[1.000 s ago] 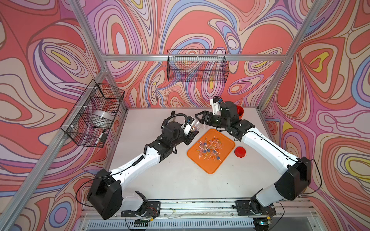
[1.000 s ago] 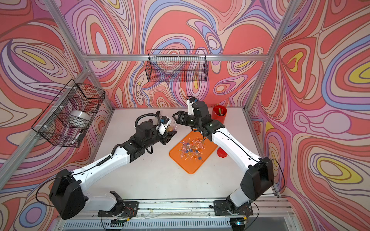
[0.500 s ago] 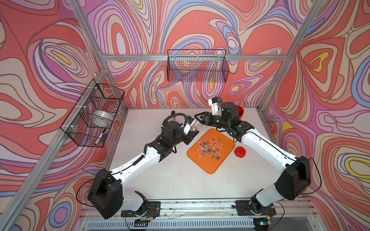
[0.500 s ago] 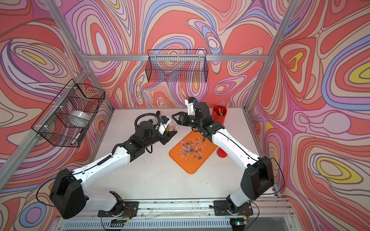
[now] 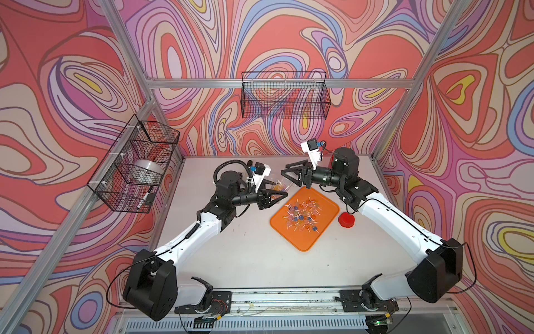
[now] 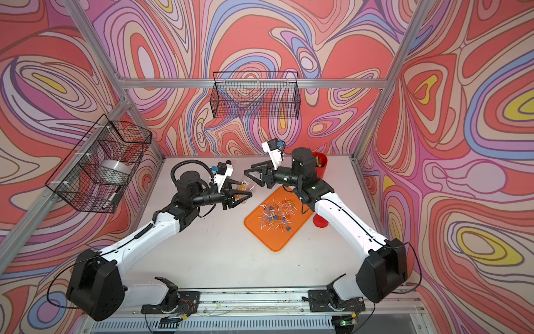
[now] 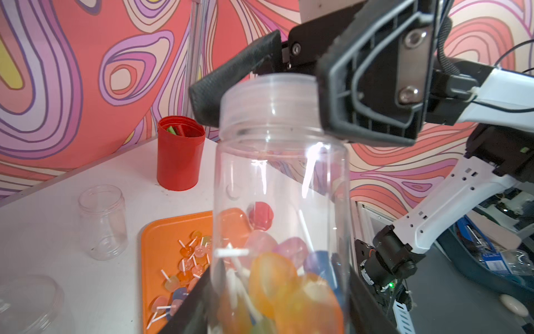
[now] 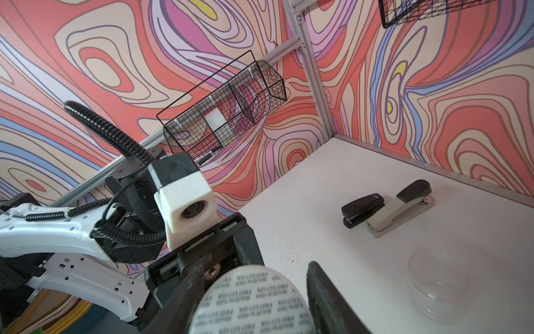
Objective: Pour the candies out of the jar
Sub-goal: Unscrew the lid from the jar.
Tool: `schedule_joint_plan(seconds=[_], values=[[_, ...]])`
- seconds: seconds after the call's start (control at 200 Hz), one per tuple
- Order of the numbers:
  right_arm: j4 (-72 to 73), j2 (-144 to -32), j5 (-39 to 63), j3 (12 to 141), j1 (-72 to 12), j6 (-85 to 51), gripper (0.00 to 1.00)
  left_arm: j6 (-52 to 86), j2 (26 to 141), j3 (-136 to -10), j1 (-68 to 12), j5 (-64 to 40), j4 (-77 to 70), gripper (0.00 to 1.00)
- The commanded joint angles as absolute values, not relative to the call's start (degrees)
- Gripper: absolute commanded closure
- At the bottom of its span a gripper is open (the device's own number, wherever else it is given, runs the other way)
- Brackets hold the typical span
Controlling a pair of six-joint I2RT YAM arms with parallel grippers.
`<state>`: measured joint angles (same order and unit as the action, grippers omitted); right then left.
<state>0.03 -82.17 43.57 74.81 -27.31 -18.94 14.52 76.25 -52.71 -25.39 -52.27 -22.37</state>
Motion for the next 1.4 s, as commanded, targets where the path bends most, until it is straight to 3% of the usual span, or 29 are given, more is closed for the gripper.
schedule_joint_plan(seconds=[0.0,0.045,0.145,0.295,0.601,0.992,1.397], values=[[-1.27,-81.18,49.33,74.63,-28.30,-18.77,0.74,16.37,76.83,-55.37,-25.22,-55.55,-26.13,1.00],[-1.96,-81.58,47.01,75.34,-28.24,-19.59,0.71,15.09,76.60,-55.61,-25.26,-53.64,-23.91,1.00],[-4.78,-82.25,38.90,77.04,-28.28,-22.41,0.54,12.40,75.99,-55.81,-25.22,-48.67,-19.58,1.00],[-8.48,-82.10,26.90,79.34,-27.85,-27.00,0.02,10.47,75.28,-55.12,-25.39,-39.81,-16.85,1.00],[-17.51,-86.20,17.24,85.10,-28.51,-31.78,0.02,4.07,76.11,-57.28,-28.92,-25.69,-11.17,1.00],[-18.19,-89.47,18.51,85.25,-29.44,-37.63,0.28,-2.78,76.64,-59.23,-33.73,-16.44,-6.91,1.00],[-16.22,-89.57,20.52,83.68,-30.32,-39.33,0.29,-4.57,78.49,-60.75,-35.07,-14.06,-4.84,1.00]])
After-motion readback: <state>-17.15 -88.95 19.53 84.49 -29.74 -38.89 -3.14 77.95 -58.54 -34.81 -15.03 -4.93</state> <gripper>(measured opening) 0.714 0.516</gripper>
